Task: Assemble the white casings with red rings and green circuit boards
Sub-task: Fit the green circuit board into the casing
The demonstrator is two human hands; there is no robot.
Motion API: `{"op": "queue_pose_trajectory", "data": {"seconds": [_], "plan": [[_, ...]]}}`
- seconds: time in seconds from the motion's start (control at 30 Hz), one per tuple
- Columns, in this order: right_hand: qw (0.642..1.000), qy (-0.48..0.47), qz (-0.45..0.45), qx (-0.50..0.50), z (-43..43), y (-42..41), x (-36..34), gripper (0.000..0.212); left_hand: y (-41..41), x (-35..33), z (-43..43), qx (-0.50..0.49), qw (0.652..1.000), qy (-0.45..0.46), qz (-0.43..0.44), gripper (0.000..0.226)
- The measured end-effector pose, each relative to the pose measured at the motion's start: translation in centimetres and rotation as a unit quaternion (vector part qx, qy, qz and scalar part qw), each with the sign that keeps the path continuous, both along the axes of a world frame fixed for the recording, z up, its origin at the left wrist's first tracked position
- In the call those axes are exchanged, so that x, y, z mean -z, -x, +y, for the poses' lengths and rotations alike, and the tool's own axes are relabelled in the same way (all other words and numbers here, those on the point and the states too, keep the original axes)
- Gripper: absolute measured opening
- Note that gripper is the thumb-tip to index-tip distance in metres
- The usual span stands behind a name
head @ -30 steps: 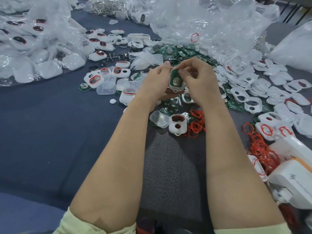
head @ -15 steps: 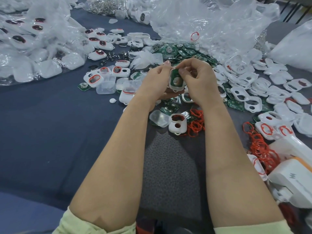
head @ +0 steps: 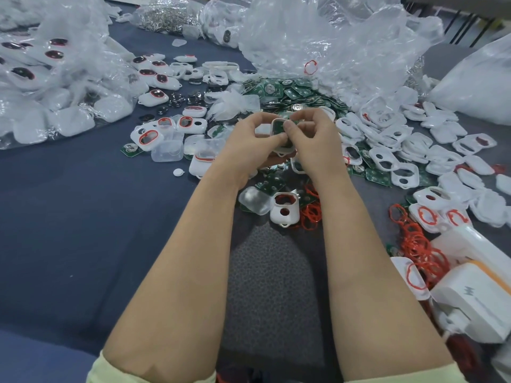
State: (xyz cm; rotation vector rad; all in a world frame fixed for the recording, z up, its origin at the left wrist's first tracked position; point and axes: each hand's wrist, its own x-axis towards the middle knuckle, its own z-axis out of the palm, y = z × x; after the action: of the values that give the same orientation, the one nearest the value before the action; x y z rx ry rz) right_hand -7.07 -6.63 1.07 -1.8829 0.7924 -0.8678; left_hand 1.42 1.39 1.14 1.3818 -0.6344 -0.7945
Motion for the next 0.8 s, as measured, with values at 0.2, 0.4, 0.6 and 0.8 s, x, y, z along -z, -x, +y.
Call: {"op": "queue_pose_trajectory", "data": {"seconds": [0.2, 0.4, 0.6, 0.8], "plan": [[0.988, 0.013, -0.045, 0.148, -2.0, 0.9, 0.5, 0.013, -0.3, -0.2, 0.2, -0.088, 0.995, 0.011, 0.044, 0.023], [0.968, 0.112, 0.117, 0.192, -4.4, 0.4, 0.4, 0.043, -0.7, -0.3, -0.2, -0.159, 0.982, 0.061, 0.078, 0.022], [0.950, 0.180, 0.159, 0.200, -3.0, -1.5, 0.6, 0.028, -0.7, -0.4, -0.2, -0.190, 0.972, 0.084, 0.113, 0.016], [0.977, 0.176, 0.115, -0.040, -0.7, -1.3, -0.3, 0.027, -0.9, -0.7, -0.4, -0.226, 0.957, 0.138, 0.121, 0.015]]}}
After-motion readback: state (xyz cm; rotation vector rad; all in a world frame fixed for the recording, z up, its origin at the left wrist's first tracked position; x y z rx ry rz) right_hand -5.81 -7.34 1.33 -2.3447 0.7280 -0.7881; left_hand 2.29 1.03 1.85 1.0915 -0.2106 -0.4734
